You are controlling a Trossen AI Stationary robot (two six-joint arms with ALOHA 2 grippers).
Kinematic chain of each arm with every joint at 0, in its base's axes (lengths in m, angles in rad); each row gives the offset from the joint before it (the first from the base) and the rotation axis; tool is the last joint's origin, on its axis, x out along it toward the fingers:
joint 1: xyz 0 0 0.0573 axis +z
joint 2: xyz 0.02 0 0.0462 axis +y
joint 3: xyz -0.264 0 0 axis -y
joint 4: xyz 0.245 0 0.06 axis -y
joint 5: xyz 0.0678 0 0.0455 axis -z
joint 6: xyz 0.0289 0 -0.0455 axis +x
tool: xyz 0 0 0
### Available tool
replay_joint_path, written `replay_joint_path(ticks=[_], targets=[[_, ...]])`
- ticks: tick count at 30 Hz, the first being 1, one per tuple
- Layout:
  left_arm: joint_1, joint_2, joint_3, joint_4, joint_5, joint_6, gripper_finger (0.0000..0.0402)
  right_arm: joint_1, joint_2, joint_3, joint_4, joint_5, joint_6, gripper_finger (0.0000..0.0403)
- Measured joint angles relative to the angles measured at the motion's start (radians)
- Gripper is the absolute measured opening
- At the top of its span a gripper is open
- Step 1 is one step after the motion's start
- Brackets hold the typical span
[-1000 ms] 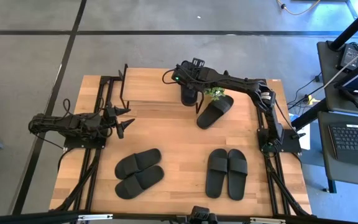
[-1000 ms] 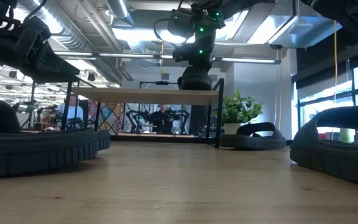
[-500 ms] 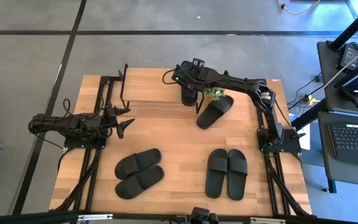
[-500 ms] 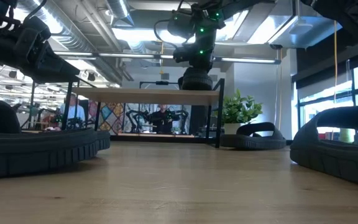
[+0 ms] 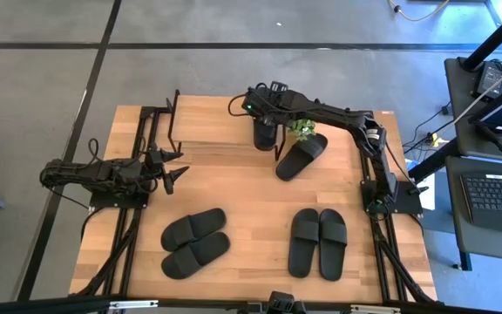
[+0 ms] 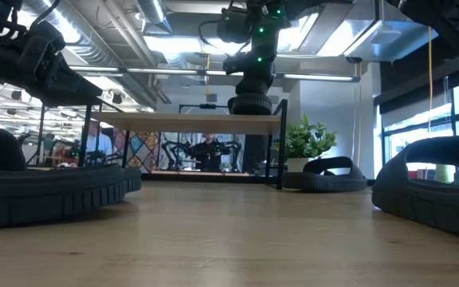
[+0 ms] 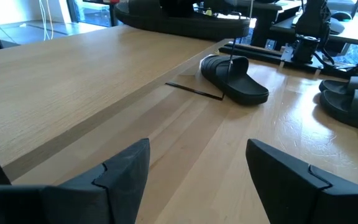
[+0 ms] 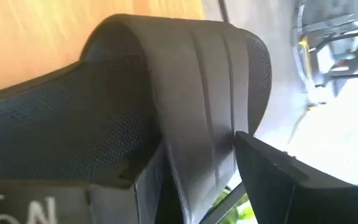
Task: Pick and place slides into the shelf
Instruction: Put the black slide on the shelf
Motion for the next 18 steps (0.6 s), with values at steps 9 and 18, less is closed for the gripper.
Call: replay_joint_path(ticks=[9,18], targets=[[0.000,0.000,0.000,0.000,0.000,0.000,0.0258,0.002,0.000,0.100,-0.092,-0.089,0.038,0.0193],[0.000,0.000,0.000,0.000,0.000,0.000,0.0258,0.016,-0.007,0.344,-0.254,-0.213,0.064,0.0193]])
